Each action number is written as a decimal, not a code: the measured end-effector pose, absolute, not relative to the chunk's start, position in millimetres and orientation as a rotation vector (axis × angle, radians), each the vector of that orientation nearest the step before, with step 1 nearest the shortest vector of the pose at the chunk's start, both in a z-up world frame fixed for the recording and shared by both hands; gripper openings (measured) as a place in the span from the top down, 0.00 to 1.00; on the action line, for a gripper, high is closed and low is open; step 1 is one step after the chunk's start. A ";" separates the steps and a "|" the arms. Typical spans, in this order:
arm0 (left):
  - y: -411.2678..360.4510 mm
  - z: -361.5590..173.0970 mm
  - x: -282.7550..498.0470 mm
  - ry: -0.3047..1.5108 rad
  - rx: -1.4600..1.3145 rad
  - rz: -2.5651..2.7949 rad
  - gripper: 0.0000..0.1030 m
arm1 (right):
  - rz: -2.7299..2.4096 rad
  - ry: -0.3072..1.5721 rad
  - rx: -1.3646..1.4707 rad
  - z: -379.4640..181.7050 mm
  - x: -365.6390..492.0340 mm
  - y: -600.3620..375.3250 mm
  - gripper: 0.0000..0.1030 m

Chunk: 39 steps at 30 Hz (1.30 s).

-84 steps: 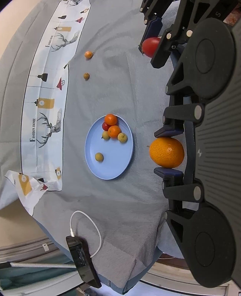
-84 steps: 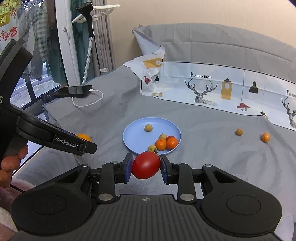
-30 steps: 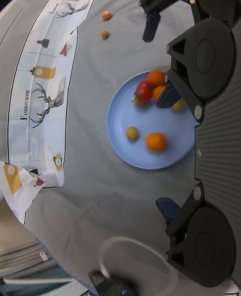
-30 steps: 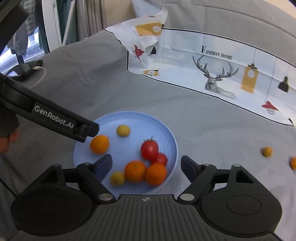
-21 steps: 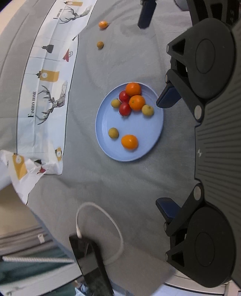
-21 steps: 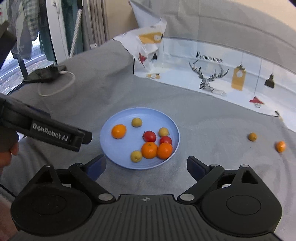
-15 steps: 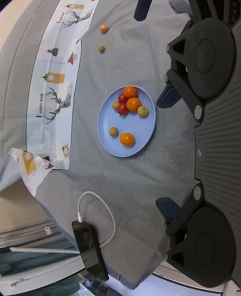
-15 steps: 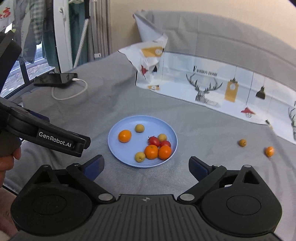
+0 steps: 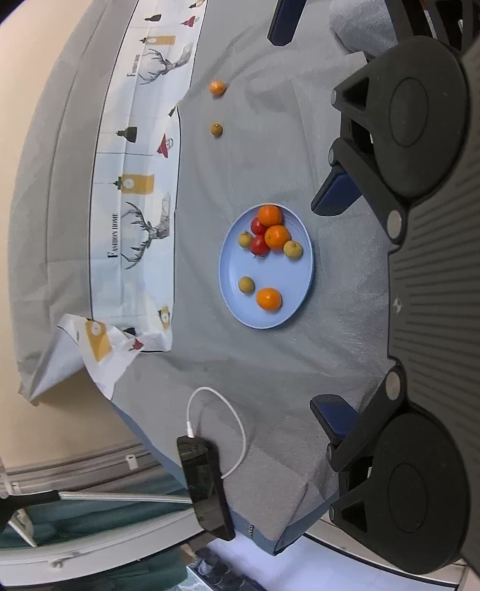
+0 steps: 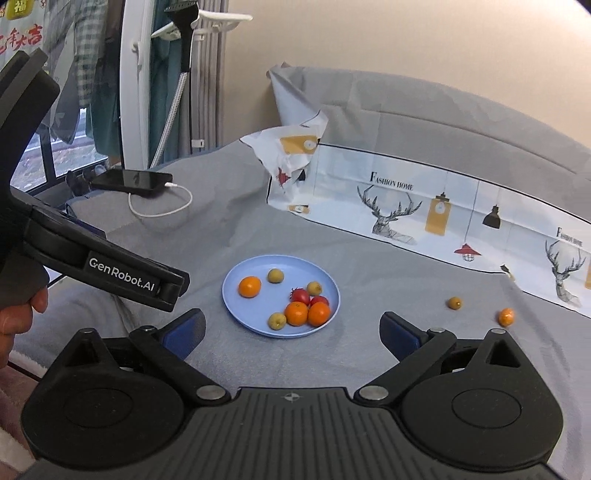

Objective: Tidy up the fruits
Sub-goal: 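Withdraw both open tools up and away from the plate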

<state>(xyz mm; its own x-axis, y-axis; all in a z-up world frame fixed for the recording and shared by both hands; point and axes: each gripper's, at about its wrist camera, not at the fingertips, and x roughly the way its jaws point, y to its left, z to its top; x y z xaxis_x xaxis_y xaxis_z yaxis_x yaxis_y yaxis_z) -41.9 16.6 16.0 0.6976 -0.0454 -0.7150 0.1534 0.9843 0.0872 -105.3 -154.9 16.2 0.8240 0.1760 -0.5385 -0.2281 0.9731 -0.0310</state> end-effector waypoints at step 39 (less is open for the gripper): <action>16.0 17.2 -44.5 0.786 0.161 -0.116 0.00 | 0.216 0.567 -0.075 16.8 -110.7 -158.9 0.03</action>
